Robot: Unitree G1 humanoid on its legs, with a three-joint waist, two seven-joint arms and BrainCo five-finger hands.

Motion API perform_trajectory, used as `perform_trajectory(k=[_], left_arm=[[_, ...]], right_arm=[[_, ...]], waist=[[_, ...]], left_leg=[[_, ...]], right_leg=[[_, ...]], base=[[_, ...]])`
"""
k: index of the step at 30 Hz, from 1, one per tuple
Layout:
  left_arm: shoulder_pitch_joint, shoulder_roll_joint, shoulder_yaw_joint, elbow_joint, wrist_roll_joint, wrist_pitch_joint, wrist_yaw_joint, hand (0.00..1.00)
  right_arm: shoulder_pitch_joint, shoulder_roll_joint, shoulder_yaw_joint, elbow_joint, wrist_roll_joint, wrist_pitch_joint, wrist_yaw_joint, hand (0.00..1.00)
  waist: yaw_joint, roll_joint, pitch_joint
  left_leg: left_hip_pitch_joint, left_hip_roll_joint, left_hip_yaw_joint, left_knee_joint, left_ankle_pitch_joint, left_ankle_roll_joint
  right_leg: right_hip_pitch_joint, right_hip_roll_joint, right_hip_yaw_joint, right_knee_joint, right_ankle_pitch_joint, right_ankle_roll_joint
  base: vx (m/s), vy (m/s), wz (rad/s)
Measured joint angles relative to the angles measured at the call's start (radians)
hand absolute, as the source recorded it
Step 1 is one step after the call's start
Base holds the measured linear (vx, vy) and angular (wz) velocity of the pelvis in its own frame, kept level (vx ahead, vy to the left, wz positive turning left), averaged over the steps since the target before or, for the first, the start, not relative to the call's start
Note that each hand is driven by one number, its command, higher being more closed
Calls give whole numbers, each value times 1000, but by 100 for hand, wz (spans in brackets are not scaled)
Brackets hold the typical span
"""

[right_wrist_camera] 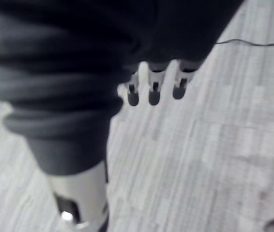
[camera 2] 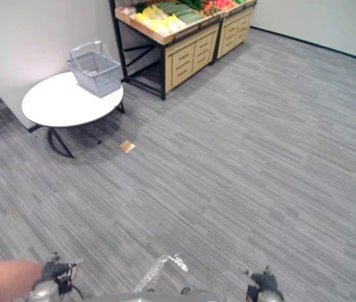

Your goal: Pick vegetable in the basket

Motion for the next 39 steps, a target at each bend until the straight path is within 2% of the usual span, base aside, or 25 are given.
perform_trajectory(k=[3, 5, 12, 18, 19, 20, 21, 22, 23, 24, 25, 26, 27, 28, 30, 31, 32, 33, 34, 35, 36, 37, 38, 39], left_arm=[[-12, 2, -5, 0, 0, -7, 0, 0], [-6, 1, -9, 1, 0, -7, 0, 0], [2, -24, -30, 1, -31, -7, 23, 0], [4, -30, -69, 2, -39, -6, 22, 0], [3, -30, -69, 3, -40, -6, 22, 0], [0, -30, -69, 2, -41, -6, 22, 0], [-4, -32, -70, 2, -52, -6, 21, 0], [-7, -33, -69, 1, -65, -6, 21, 0], [-9, -34, -69, -3, -71, -5, 21, 0], [-1, -54, -69, -33, -81, -4, 25, 0], [2, -67, -73, -45, -88, -3, 26, 0], [4, -73, -83, -47, -100, -3, 28, 0], [10, -74, -115, -47, -107, -3, 32, 0], [12, -75, -126, -48, -107, -3, 33, 0], [17, -77, -140, -64, -107, -5, 32, 0], [18, -78, -138, -64, -107, -6, 32, 0], [16, -75, -137, -62, -108, -6, 33, 0], [23, -67, -131, -55, -108, -6, 33, 0], [17, -64, -122, -57, -108, -8, 33, 0], [22, -71, -96, -54, -106, -6, 32, 0], [25, -73, -83, -53, -105, -5, 29, 0], [39, -72, -66, -52, -99, -5, 19, 0], [69, -75, -71, -51, -95, -6, 17, 0], [72, -64, -71, -40, -95, -5, 15, 0]], right_arm=[[-15, -1, 24, -2, -14, -8, 1, 0], [-25, -1, 42, -6, -14, -9, 2, 0], [-23, -1, 85, -4, -13, -9, 1, 0], [-26, 3, 100, 18, -13, -8, 3, 0], [-37, 3, 101, 32, -13, -8, 3, 0], [-40, 3, 103, 36, -13, -8, 3, 0], [-52, -9, 133, 35, -13, -8, 3, 0], [-57, -11, 142, 33, -13, -8, 3, 0], [-62, -14, 152, 30, -13, -7, 4, 0], [-64, -26, 182, -2, -13, -6, 3, 0], [-64, -28, 200, -24, -13, -6, 2, 0], [-64, -28, 211, -36, -13, -5, 1, 0], [-71, -26, 229, -71, -13, -5, 0, 0], [-78, -27, 235, -76, -12, -5, 0, 0], [-101, -44, 244, -71, -11, -8, 1, 0], [-126, -67, 244, -46, -11, -8, 2, 0], [-133, -75, 244, -35, -11, -9, 2, 0], [-143, -72, 247, -13, -11, -9, 3, 0], [-146, -71, 254, 6, -8, -9, 12, 0], [-161, -70, 254, 17, -9, -9, 17, 0], [-163, -66, 256, 17, -11, -10, 21, 0], [-156, -55, 261, 17, -14, -16, 29, 0], [-135, -56, 266, 17, -15, -21, 33, 0], [-132, -41, 270, 23, -15, -21, 33, 0]], waist=[[-4, 0, 7], [-17, 2, 14], [-18, 3, 19], [-19, 3, 27], [-20, 3, 32], [-21, 1, 39], [-19, 10, 69], [-19, 9, 83], [-18, 9, 99], [-6, 19, 140], [14, 22, 157], [23, 17, 164], [35, 15, 171], [35, 11, 171], [35, 15, 166], [35, 34, 161], [40, 41, 163], [57, 30, 163], [70, 17, 167], [78, 15, 168], [82, 11, 171], [91, -10, 165], [88, 2, 141], [86, -25, 135]], left_leg=[[0, 3, -4, 1, -2, -3], [1, 4, -3, 2, -3, -5], [0, 4, -3, 4, -4, -6], [-25, 4, -8, 3, -7, -9], [-47, 5, -6, 41, -25, -12], [-75, 10, -3, 96, -52, -15], [-183, 46, 12, 337, -146, -53], [-230, 64, 28, 453, -162, -75], [-284, 84, 38, 580, -164, -79], [-407, 162, 68, 877, -139, -71], [-448, 215, 85, 996, -145, -65], [-469, 244, 90, 1034, -151, -65], [-498, 278, 96, 1013, -164, -77], [-502, 284, 105, 957, -164, -80], [-504, 251, 117, 685, -137, -96], [-495, 224, 114, 404, -39, -98], [-480, 212, 126, 327, 78, -89], [-446, 180, 166, 286, 123, -26], [-464, 170, 185, 337, 78, -9], [-484, 184, 196, 438, 22, 24], [-494, 195, 201, 501, -2, 30], [-503, 194, 218, 564, -35, 28], [-447, 195, 223, 487, -106, 43], [-431, 172, 232, 487, -121, 31]], right_leg=[[3, 1, -10, 0, 0, 0], [3, 2, -10, 1, 0, 0], [-6, 2, -9, 20, -4, -4], [-66, 0, -14, 90, -48, -7], [-77, -2, -13, 110, -60, -14], [-83, -4, -13, 116, -66, -18], [-96, 0, -13, 146, -96, -29], [-98, 1, -13, 155, -101, -37], [-95, 2, -12, 168, -108, -43], [-71, 11, 1, 204, -133, -54], [-58, 15, 16, 228, -152, -56], [-52, 12, 26, 240, -166, -53], [-30, -5, 43, 246, -193, -39], [-30, -18, 48, 245, -204, -30], [-25, -60, 56, 238, -225, -1], [-22, -85, 57, 216, -241, 28], [-12, -98, 66, 203, -249, 44], [5, -125, 74, 173, -247, 53], [23, -141, 77, 123, -200, 49], [51, -157, 80, 99, -146, 75], [63, -164, 87, 106, -128, 93], [69, -176, 105, 165, -120, 116], [31, -163, 101, 299, -129, 135], [2, -183, 110, 392, -132, 169]], base=[[11, -40, 5], [-6, -37, 1], [-56, -27, -1], [-71, -32, 2], [14, -27, 4], [19, -63, 3], [5, -59, 3], [-26, -63, -1], [21, -23, -20], [82, 12, -37], [132, 37, -45], [196, 86, -33], [195, 97, -21], [249, 168, -15], [314, 257, -3], [416, 343, -4], [560, 438, -9], [498, 312, -17], [594, 342, -20], [468, 268, -19], [403, 307, -23], [324, 268, -22], [307, 259, -13], [347, 196, 10]])
